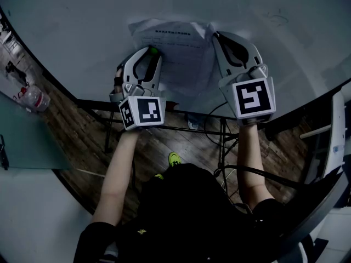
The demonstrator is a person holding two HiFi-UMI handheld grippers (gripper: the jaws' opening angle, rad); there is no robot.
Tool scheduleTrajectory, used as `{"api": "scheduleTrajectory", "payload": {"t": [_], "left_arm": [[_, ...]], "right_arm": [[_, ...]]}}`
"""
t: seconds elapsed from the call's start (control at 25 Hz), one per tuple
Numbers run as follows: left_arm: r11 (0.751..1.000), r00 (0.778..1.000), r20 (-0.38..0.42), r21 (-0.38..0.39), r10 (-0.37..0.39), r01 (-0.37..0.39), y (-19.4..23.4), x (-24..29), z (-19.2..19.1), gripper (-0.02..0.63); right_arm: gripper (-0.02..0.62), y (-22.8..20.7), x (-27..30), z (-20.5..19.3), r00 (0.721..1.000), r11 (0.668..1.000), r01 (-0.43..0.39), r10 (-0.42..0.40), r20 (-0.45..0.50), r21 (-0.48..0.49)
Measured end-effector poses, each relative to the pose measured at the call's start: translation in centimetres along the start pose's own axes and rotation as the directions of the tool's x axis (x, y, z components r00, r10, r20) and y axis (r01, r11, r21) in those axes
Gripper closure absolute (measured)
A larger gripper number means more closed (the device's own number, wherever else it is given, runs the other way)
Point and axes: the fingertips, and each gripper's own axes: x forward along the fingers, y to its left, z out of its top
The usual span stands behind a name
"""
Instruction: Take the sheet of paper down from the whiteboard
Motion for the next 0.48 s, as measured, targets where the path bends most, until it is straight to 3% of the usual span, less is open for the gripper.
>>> {"api": "scheduleTrajectory", "payload": {"t": [0.48], "left_arm": [[1.0, 1.0, -0.005, 0.018, -0.007, 0.008, -0.02, -0.07, -0.11, 0.472]], "right_arm": [[0.598, -0.09, -0.05, -0.03, 1.0, 1.0, 0.006, -0.006, 0.015, -0.006]]}}
